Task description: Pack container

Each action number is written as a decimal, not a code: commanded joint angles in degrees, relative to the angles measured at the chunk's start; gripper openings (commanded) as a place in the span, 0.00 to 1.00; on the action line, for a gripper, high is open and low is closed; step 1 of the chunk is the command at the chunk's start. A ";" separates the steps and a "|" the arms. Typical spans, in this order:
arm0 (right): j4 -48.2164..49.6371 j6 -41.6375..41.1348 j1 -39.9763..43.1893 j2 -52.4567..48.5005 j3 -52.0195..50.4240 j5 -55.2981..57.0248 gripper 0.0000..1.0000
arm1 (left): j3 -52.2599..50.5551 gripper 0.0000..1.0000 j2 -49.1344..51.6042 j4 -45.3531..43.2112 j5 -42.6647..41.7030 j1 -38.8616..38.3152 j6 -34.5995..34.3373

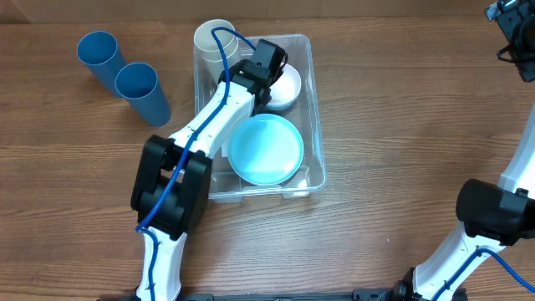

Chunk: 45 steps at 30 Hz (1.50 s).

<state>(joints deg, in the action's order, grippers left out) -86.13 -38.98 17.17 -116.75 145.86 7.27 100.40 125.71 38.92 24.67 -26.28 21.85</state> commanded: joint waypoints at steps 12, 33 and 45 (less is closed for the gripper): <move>0.28 -0.26 -0.07 0.44 0.35 0.15 1.00 | -0.92 0.04 1.62 -3.72 -0.26 -0.37 0.20; 0.28 -0.28 -0.07 0.44 0.35 0.15 1.00 | -0.90 0.08 1.68 -9.14 13.29 -2.99 -5.16; 0.28 -0.28 -0.07 0.44 0.35 0.15 1.00 | 10.91 0.44 -1.60 -6.40 17.57 -9.84 -13.86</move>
<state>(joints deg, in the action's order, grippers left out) -86.11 -38.98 17.17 -116.75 145.86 7.27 104.53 126.85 29.80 39.88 -35.92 15.18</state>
